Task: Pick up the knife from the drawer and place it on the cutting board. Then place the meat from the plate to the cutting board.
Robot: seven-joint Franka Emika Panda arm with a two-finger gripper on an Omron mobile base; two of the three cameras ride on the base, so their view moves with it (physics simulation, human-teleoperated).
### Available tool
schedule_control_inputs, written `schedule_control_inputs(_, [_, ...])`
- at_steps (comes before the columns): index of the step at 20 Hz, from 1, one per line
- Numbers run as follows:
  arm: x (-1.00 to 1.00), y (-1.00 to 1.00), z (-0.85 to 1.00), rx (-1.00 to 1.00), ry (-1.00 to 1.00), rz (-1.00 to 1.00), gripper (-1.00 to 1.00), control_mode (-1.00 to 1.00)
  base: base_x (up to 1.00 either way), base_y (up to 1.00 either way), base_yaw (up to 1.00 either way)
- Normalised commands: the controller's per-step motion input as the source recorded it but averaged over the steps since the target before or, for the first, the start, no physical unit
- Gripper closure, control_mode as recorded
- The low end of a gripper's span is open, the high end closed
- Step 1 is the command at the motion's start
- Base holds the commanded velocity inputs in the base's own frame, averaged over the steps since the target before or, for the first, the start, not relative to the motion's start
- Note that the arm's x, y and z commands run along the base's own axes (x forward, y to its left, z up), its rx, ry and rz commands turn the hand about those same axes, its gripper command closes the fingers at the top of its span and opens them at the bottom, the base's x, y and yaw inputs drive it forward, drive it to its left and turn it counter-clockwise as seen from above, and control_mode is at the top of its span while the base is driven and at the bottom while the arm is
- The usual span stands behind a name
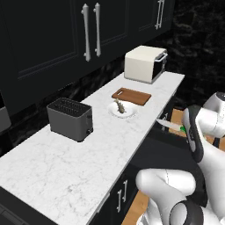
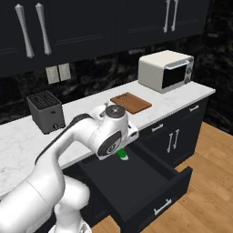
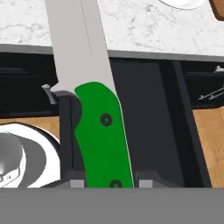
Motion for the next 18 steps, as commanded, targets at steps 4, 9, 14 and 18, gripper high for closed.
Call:
schedule_control_inputs(4, [-0.03,0.95,0.51,0.02,-0.06,0.02,1.00,-1.00,0.00,0.00,0.00])
schedule_control_inputs(9, [-0.19,0.94,0.29,0.00,-0.03,0.00,1.00,-1.00,0.00,0.00,0.00])
schedule_control_inputs(14, [-0.15,0.67,-0.06,0.06,0.00,0.01,1.00,-1.00,0.00,0.00,0.00])
schedule_control_inputs(18, [0.00,0.62,-0.01,0.01,-0.02,0.00,1.00,-1.00,0.00,0.00,0.00])
